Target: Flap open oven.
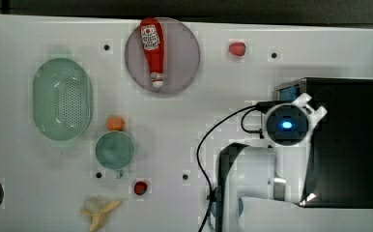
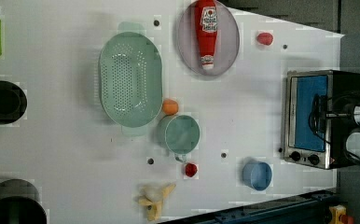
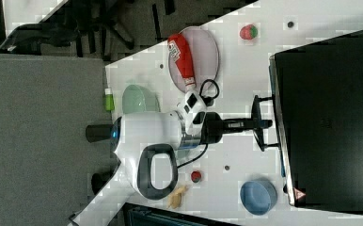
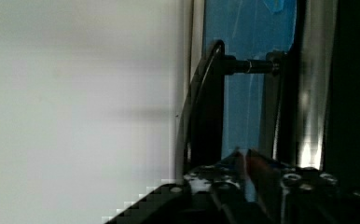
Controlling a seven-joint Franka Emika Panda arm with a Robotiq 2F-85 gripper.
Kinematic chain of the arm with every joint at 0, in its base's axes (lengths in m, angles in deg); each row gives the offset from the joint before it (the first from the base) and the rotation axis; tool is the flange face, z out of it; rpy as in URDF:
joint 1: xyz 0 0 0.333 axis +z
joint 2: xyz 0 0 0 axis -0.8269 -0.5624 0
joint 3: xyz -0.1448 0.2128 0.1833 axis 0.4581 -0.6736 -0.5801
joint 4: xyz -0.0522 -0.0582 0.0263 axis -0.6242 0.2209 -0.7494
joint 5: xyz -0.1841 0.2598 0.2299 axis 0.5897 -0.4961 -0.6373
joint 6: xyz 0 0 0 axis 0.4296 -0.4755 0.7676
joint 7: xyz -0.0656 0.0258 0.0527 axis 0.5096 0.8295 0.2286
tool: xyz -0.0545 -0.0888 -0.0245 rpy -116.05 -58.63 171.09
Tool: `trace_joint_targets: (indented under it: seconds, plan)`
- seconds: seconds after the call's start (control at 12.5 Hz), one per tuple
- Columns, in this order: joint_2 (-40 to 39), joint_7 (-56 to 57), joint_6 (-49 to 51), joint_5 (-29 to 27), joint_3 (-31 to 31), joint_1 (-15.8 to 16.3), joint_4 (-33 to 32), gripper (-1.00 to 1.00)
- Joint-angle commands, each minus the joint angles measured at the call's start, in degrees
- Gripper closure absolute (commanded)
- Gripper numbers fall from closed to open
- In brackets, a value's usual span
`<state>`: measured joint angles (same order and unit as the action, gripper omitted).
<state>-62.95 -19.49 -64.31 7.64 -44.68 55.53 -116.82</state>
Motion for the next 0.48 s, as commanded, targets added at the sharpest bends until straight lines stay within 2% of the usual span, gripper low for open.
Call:
trace_joint_targets:
  seconds: [0.08, 0.32, 0.48]
  plan:
    - [-1.65, -9.89, 0.59, 2.38, -3.56, 2.74, -1.42, 0.65]
    - [-4.52, -17.22, 0.69, 8.92, -6.07, 4.16, -1.75, 0.65]
    - [-7.15, -27.25, 0.94, 12.77, -7.76, 5.49, -1.74, 0.65]
